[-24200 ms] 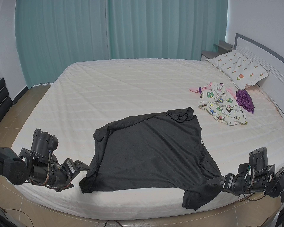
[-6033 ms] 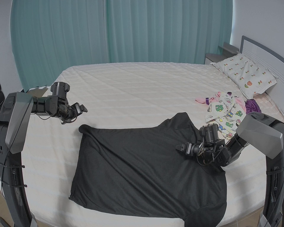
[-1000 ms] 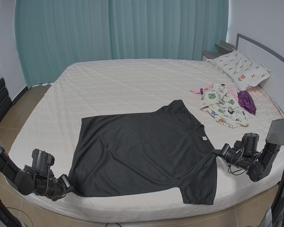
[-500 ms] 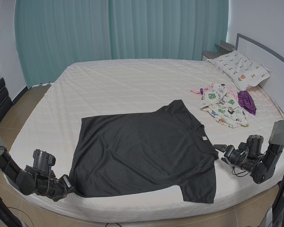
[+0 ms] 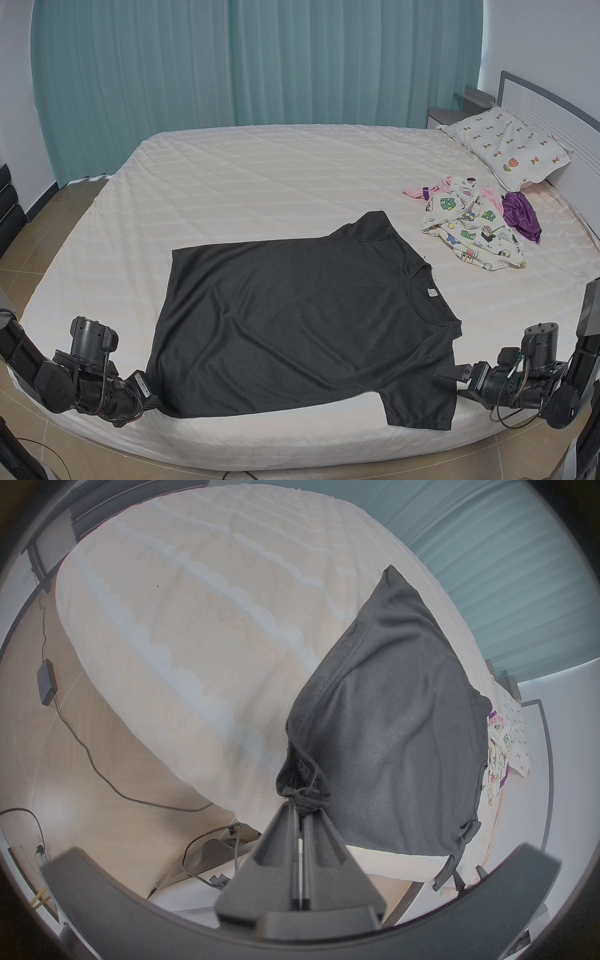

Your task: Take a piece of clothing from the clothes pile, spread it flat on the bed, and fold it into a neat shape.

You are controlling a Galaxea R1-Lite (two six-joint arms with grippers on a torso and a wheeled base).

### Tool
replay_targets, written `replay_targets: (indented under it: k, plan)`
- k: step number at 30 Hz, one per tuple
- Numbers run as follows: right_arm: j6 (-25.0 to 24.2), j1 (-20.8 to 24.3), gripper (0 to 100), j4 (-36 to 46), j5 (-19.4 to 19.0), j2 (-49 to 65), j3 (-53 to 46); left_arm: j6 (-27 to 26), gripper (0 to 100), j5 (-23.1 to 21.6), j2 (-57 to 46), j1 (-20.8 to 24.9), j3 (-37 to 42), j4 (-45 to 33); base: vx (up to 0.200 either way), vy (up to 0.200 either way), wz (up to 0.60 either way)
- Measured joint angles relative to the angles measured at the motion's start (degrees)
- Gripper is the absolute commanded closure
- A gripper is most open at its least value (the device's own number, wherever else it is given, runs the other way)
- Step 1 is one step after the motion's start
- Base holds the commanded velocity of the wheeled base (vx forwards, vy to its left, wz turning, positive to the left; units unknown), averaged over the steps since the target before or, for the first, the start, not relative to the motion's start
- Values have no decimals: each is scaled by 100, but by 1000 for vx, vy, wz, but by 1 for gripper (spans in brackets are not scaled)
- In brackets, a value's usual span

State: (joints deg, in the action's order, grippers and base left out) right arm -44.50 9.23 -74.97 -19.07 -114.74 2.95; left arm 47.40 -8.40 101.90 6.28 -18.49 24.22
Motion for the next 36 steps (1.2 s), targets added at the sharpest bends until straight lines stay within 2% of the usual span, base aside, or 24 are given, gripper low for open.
replay_targets:
  k: [15, 29, 36]
  plan:
    - [172, 505, 0, 41, 68, -483, -188, -5, 100, -5, 0, 6, 6, 2, 0, 0, 0]
    - [276, 562, 0, 827, 62, -155, -196, -5, 100, -5, 22, 6, -2, 0, 0, 0, 0]
    - [246, 675, 0, 705, 24, -179, -194, -5, 100, -2, 30, 6, -5, 0, 0, 0, 0]
